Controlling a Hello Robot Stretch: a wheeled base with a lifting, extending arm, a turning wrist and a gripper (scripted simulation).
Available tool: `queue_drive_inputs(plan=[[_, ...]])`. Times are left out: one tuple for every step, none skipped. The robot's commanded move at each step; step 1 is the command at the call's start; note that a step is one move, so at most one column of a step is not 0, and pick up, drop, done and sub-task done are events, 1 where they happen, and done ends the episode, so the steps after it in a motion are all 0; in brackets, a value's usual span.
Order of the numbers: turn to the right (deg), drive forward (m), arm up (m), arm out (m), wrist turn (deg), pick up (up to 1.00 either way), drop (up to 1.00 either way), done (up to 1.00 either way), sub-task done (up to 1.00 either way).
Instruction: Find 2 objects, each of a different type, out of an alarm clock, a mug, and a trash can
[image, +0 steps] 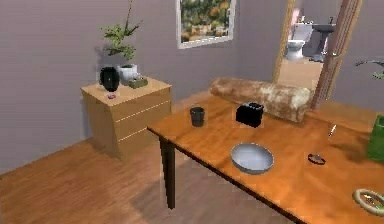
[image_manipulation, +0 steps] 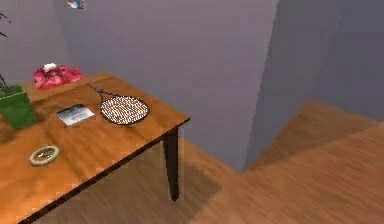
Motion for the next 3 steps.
queue_drive_inputs(plan=[[0.0, 0.00, 0.00, 0.00, 0.0, 0.00, 0.00, 0.00, 1.00], [45.0, 0.00, 0.00, 0.00, 0.0, 0.00, 0.00, 0.00, 0.00], [45.0, 0.00, 0.00, 0.00, 0.0, 0.00, 0.00, 0.00, 0.00]])
